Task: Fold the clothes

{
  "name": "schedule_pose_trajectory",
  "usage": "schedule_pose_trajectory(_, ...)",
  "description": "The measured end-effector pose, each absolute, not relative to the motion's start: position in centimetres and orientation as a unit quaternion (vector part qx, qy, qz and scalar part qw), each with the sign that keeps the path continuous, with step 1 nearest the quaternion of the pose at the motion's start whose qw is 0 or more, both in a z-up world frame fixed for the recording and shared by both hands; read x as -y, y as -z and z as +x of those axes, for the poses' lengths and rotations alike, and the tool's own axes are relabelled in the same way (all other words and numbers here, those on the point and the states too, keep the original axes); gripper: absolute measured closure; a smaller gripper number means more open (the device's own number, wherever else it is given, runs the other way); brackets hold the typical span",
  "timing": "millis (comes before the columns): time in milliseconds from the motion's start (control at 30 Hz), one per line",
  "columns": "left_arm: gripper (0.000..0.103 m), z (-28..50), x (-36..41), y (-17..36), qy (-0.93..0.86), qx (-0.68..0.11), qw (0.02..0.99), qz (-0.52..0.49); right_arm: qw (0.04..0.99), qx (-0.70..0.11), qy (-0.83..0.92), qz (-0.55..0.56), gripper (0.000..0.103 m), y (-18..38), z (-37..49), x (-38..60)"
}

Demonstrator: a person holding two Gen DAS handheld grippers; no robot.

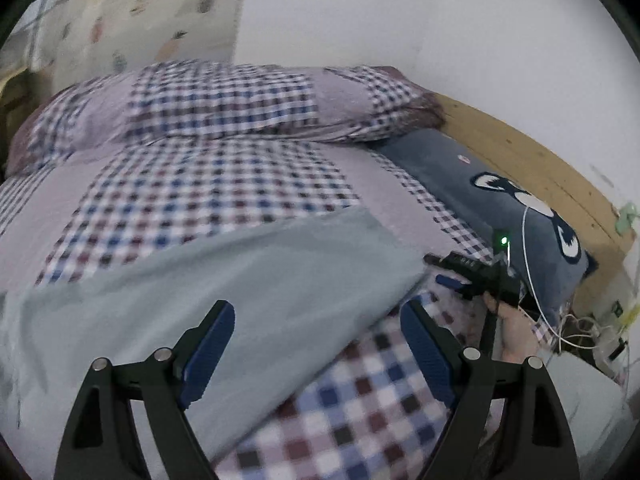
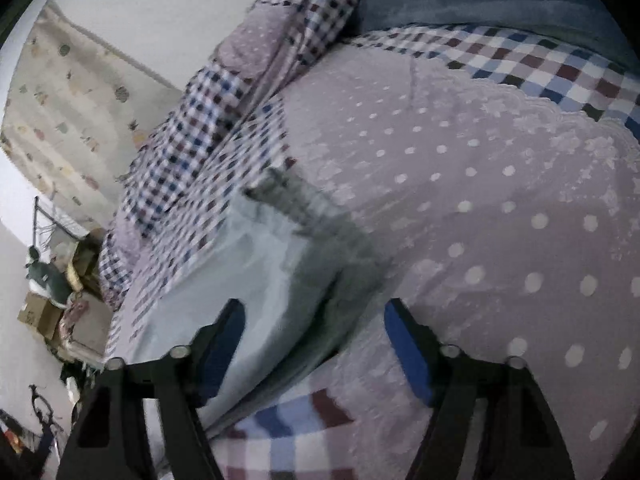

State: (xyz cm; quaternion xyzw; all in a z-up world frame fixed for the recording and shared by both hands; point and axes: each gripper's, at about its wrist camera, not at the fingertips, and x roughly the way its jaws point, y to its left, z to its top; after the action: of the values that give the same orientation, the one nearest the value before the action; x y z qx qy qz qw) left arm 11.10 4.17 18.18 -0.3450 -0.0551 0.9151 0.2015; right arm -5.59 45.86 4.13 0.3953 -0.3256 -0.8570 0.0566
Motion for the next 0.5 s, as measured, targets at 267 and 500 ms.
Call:
schedule_pose_trajectory(267, 0.015, -2.0, -14.6, -16.2, -0.896, 0.072, 0.238, -0.369, 0.048, 0.326, 0.843, 0.425, 0.067, -2.9, -6.7, -46.6)
schedule_pose_trajectory(500, 0.015, -12.1, -23.0, -11.0, -0.855, 0.101, 0.253, -0.441, 0.054, 0.335, 0.833, 0.437, 0.067, -2.8, -7.0, -46.5)
